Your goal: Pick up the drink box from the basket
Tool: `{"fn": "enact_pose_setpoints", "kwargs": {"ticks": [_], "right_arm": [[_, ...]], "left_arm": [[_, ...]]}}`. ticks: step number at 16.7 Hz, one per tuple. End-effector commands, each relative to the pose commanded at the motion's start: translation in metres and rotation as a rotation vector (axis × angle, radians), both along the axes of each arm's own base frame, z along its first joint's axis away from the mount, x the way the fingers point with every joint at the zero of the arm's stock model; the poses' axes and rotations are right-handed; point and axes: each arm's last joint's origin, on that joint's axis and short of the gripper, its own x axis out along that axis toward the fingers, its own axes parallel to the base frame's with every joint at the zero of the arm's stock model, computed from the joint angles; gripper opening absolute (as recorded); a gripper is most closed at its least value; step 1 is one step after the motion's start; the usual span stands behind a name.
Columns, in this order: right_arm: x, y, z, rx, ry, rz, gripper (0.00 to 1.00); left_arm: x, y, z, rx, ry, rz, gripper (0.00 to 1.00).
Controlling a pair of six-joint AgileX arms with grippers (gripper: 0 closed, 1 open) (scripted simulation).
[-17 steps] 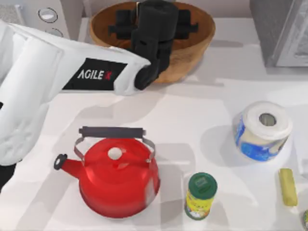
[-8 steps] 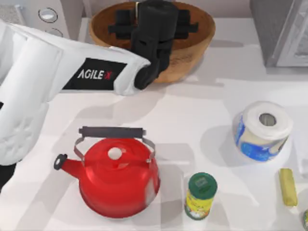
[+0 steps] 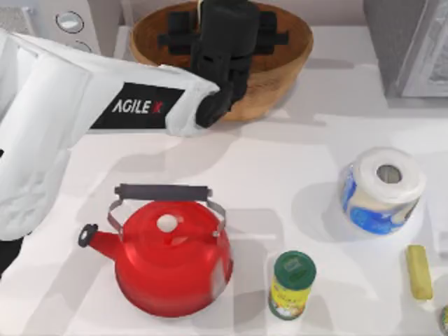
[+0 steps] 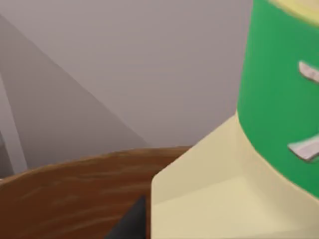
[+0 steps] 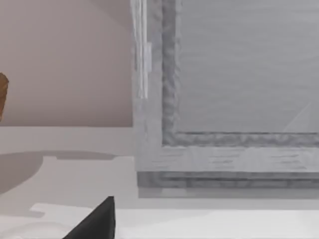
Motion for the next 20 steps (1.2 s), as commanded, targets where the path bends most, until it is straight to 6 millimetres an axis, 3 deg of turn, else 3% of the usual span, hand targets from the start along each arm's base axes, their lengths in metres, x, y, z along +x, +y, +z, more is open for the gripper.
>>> {"fn": "enact_pose_setpoints", "kwargs": {"ticks": [3,11,17,20], "right_arm": [[0.000,0.000,0.000,0.000,0.000,0.000,1.00],[0.000,0.000,0.000,0.000,0.000,0.000,1.00],[0.000,0.000,0.000,0.000,0.000,0.000,1.00],[0.000,0.000,0.000,0.000,0.000,0.000,1.00]], "left_arm": [[0.004,-0.004,0.029,-0.003,-0.004,-0.002,0.00],[0.000,0.000,0.138,0.005,0.008,0.001,0.00],[0.000,0.001,0.143,0.005,0.004,0.003,0.00],[-0.007,0.016,0.154,-0.001,-0.002,0.004,0.00]]}}
